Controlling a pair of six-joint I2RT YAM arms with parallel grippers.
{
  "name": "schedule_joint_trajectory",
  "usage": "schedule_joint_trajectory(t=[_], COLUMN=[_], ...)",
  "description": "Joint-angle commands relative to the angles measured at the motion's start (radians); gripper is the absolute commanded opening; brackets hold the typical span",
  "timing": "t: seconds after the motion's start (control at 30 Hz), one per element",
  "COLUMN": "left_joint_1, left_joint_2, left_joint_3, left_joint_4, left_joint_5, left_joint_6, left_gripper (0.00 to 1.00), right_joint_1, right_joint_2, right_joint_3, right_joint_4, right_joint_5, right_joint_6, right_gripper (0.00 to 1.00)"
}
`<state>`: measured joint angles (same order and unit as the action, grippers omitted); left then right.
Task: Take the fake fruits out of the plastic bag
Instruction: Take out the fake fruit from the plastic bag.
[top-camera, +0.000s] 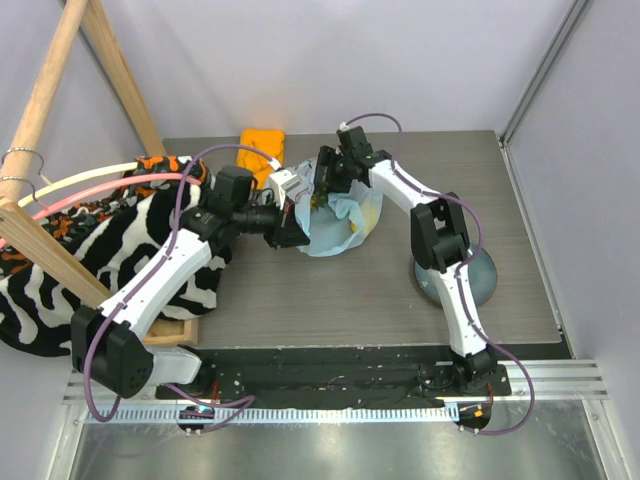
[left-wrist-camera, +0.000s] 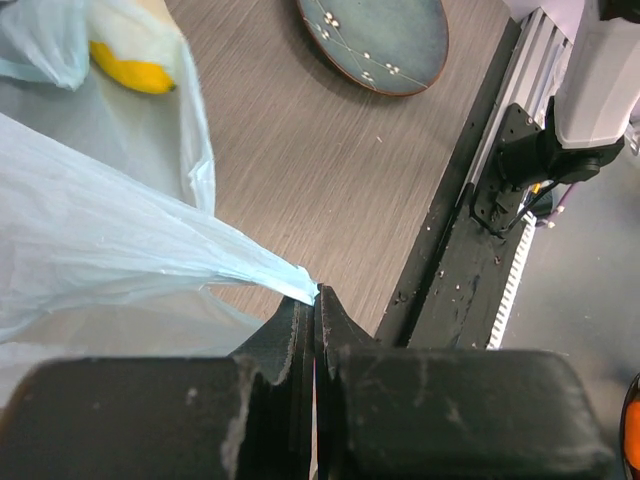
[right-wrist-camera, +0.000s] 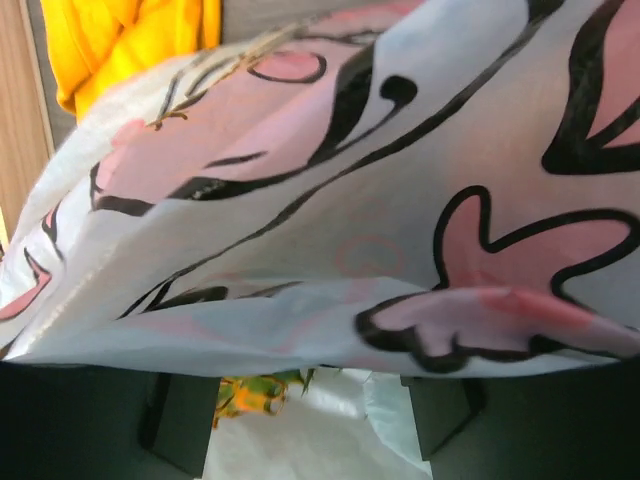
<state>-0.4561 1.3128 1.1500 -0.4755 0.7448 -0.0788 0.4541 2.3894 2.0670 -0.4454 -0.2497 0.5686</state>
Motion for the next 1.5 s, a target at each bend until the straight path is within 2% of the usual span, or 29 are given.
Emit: schedule_joint_trajectory(t=[0.0,0.07,0.1,0.17,0.2,0.23,0.37,0.5,0.63,0.77,0.87,0.93,1.1,1.2,1.3,1.33,1.4,1.43,1.47], left_joint_1=[-0.001,-0.001,-0.003,-0.003,-0.001,-0.001,0.002,0.034,0.066,0.080,0.085,0.091,0.115,0.128,0.128,0.126,0.128,0.128,0.128], left_joint_2=[0.002,0.009,0.011,0.020,0.023,0.025,0.028,0.046,0.089,0.118,0.117,0.105,0.109,0.126,0.140,0.138,0.129,0.128,0.125], left_joint_3=[0.037,0.047,0.050,0.051,0.050,0.048,0.050,0.091,0.157,0.188,0.189,0.180,0.168,0.163,0.151,0.143,0.116,0.111,0.108], left_joint_4=[-0.020,-0.022,-0.020,-0.011,-0.006,0.004,0.058,0.083,0.115,0.126,0.129,0.149,0.164,0.169,0.153,0.156,0.167,0.167,0.167], left_joint_5=[0.053,0.048,0.048,0.044,0.041,0.036,-0.034,-0.100,-0.116,-0.146,-0.232,-0.277,-0.283,-0.236,-0.180,-0.176,-0.165,-0.159,-0.142], left_joint_6=[-0.022,-0.016,-0.015,-0.015,-0.018,-0.030,-0.050,-0.044,-0.042,-0.015,-0.006,-0.025,-0.067,-0.059,-0.035,-0.045,-0.053,-0.058,-0.058], left_gripper=[0.00,0.00,0.00,0.00,0.00,0.00,0.00,0.00,0.00,0.00,0.00,0.00,0.00,0.00,0.00,0.00,0.00,0.00,0.00], right_joint_1=[0.012,0.017,0.018,0.017,0.015,0.015,0.003,-0.005,0.000,0.003,0.001,0.003,0.000,0.000,-0.014,-0.018,-0.047,-0.054,-0.060], right_joint_2=[0.056,0.070,0.070,0.059,0.053,0.044,-0.053,-0.203,-0.360,-0.443,-0.476,-0.480,-0.567,-0.618,-0.625,-0.627,-0.624,-0.618,-0.615], right_joint_3=[0.105,0.128,0.134,0.137,0.134,0.128,0.047,-0.053,-0.207,-0.249,-0.226,-0.168,-0.222,-0.243,-0.187,-0.154,-0.150,-0.177,-0.211], right_joint_4=[0.025,0.020,0.017,0.016,0.013,0.008,0.002,-0.025,-0.085,-0.179,-0.306,-0.481,-0.601,-0.631,-0.552,-0.503,-0.238,-0.108,0.244], right_joint_5=[0.081,0.105,0.109,0.106,0.105,0.105,0.021,-0.174,-0.293,-0.414,-0.525,-0.618,-0.638,-0.704,-0.778,-0.804,-0.934,-0.973,-1.000], right_joint_6=[0.039,0.017,0.008,-0.024,-0.036,-0.051,-0.091,-0.169,-0.265,-0.418,-0.516,-0.701,-0.964,-1.029,-0.954,-0.820,-0.607,-0.259,-0.076], right_gripper=[0.60,0.43,0.30,0.18,0.05,0.01,0.01,0.01,0.01,0.01,0.01,0.01,0.01,0.01,0.01,0.01,0.01,0.01,0.01])
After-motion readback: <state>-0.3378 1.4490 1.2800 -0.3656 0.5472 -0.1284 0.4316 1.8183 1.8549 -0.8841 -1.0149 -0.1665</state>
